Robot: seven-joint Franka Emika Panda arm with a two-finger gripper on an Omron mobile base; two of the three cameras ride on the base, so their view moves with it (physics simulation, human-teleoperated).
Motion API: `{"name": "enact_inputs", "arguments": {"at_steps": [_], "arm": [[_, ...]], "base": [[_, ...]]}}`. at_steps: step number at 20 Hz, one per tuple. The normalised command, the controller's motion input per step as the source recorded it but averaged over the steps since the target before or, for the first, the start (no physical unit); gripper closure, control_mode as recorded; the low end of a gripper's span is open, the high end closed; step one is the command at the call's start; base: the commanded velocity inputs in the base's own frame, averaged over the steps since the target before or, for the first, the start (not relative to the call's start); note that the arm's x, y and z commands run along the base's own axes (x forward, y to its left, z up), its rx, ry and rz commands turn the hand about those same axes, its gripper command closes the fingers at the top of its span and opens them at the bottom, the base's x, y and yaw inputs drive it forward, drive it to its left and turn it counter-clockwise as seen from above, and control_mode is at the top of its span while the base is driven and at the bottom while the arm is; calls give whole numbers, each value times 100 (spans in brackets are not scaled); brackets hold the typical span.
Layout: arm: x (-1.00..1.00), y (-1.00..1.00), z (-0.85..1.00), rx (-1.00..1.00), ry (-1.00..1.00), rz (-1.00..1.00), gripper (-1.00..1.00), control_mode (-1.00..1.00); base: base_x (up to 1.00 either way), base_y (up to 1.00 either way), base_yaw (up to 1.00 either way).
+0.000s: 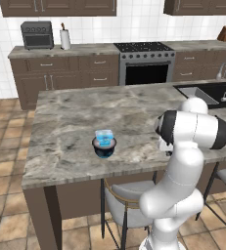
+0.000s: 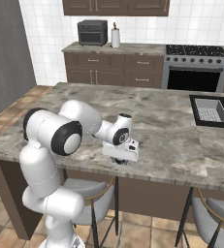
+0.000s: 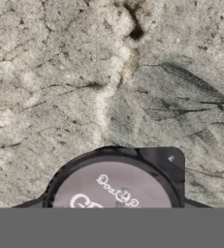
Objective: Stack the yogurt containers by placing the smaller containers on top of the larger containers.
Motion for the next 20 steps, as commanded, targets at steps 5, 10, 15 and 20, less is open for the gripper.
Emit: {"name": "enact_inputs", "arguments": {"at_steps": [5,10,15,20], "arm": [[-31,3,27,0,-7,0,100,-100],[-39,23,45,0,-10,0,100,-100],[-10,43,54,-2,0,0,100,-100],[5,63,87,-3,13,0,100,-100]], "base": [[0,0,0],[0,0,0],[0,0,0],[0,0,0]]}}
